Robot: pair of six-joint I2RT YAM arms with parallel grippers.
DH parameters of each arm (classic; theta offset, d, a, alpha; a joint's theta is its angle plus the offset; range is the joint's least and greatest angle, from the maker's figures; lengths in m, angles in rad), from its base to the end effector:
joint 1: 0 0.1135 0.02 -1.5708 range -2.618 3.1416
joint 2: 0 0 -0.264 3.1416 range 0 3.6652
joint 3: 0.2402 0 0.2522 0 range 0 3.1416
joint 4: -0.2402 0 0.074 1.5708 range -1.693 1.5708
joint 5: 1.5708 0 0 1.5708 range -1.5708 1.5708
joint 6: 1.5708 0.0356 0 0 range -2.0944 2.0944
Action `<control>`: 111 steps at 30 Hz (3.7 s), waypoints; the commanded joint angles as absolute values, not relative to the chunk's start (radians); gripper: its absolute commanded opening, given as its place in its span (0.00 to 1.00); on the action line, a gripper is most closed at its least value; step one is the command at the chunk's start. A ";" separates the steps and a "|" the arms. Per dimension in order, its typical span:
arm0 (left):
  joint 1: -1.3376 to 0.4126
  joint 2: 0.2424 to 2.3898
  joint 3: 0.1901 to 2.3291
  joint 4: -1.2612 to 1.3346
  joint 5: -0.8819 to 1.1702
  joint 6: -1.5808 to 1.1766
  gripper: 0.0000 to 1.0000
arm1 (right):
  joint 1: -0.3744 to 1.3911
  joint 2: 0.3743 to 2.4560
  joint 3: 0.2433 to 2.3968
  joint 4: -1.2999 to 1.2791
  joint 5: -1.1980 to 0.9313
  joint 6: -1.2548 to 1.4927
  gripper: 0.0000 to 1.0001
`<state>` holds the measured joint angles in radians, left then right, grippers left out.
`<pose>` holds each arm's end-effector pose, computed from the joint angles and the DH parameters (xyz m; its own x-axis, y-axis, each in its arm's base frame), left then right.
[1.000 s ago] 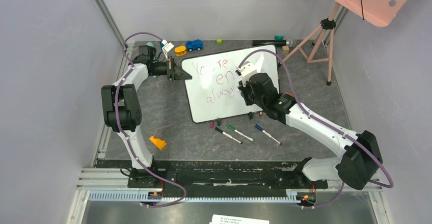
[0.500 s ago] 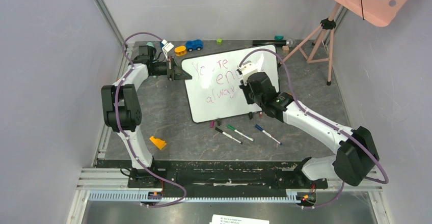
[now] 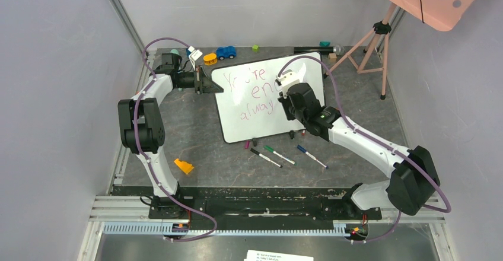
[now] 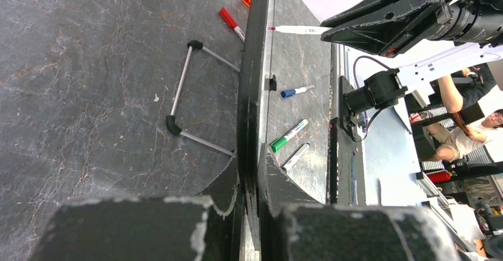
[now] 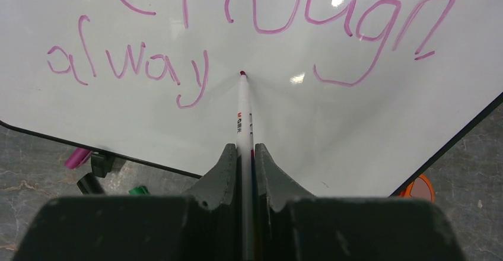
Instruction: Write a sentence on the whiteboard
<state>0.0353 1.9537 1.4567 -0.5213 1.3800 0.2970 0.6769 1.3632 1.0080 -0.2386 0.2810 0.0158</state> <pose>0.4059 -0.0206 0.2256 -0.6647 0.0321 -0.7464 0.7350 0.2074 -0.6456 0.2446 0.1839 0.2824 -0.4428 -0.3363 -0.8312 -0.4157 0.8983 -0.1420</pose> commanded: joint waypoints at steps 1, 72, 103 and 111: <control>-0.017 1.988 1.410 -0.526 1.131 0.481 0.02 | 0.670 1.392 1.047 -0.187 0.257 0.019 0.00; -0.017 1.986 1.407 -0.527 1.132 0.484 0.02 | 0.660 1.244 0.931 -0.251 0.269 -0.001 0.00; -0.017 1.975 1.397 -0.526 1.132 0.493 0.19 | 0.647 1.100 0.838 -0.152 0.242 -0.002 0.00; -0.002 1.839 1.196 -0.219 1.088 0.352 0.54 | 0.647 1.093 0.841 -0.151 0.239 0.026 0.00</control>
